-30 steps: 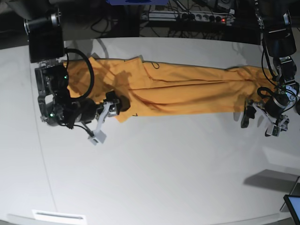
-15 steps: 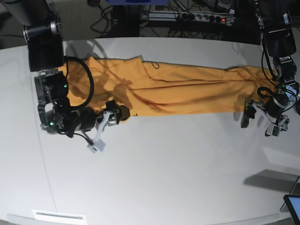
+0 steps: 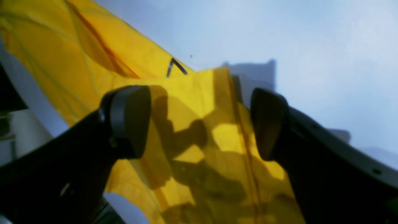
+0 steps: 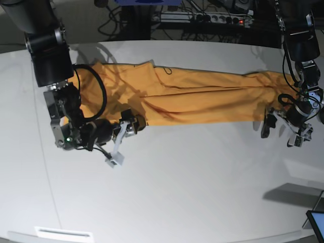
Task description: Fold the T-shirt properly
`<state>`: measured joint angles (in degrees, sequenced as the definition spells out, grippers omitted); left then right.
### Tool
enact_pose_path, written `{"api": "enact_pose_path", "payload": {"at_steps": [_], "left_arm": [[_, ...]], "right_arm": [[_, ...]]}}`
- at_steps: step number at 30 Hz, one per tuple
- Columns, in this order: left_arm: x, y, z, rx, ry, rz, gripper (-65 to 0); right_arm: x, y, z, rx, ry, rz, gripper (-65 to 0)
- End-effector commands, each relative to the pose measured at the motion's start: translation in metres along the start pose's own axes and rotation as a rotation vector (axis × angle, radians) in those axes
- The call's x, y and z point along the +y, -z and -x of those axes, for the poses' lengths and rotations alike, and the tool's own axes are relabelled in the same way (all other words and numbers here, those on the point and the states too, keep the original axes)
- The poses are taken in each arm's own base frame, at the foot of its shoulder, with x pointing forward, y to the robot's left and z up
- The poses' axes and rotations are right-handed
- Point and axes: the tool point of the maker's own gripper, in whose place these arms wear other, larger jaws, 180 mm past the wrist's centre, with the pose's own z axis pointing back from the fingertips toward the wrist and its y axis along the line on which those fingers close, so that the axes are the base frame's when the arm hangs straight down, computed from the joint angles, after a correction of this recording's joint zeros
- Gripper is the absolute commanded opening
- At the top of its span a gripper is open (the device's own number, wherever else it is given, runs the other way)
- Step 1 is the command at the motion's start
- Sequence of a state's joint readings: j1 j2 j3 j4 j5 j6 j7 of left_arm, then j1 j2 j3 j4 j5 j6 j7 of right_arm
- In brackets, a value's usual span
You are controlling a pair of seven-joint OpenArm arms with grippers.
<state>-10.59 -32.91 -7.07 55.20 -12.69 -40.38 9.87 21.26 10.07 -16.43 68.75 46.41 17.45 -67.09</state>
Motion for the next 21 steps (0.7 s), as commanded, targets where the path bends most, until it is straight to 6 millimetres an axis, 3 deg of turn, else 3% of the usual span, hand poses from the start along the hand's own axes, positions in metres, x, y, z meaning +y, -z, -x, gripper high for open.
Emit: {"api": "enact_pose_path", "payload": {"at_steps": [1, 6, 8, 11, 13, 21], "left_arm": [[0.0158, -0.0049, -0.023, -0.06, 0.017, -0.03, 0.0], [0.0158, -0.0049, -0.023, -0.06, 0.017, -0.03, 0.0], [0.0158, -0.0049, -0.023, -0.06, 0.017, -0.03, 0.0], [0.0158, -0.0049, -0.023, -0.06, 0.017, -0.03, 0.0], [0.0158, -0.0049, -0.023, -0.06, 0.017, -0.03, 0.0], [0.0158, -0.0049, -0.023, -0.06, 0.017, -0.03, 0.0]], "right_arm": [[-0.0071, -0.0013, -0.0013, 0.015, -0.004, 0.028, -18.1], [-0.0104, 0.0003, 0.0021, 0.026, 0.008, 0.03, -21.2], [-0.0106, 0.0005, 0.0024, 0.027, 0.009, 0.03, -31.0], [-0.0113, 0.0011, 0.0035, 0.03, 0.014, 0.031, -53.8], [-0.0115, 0.0014, 0.0051, 0.033, 0.016, 0.03, -62.7], [-0.0079, -0.0016, 0.0002, 0.016, 0.004, 0.025, -64.3]]}}
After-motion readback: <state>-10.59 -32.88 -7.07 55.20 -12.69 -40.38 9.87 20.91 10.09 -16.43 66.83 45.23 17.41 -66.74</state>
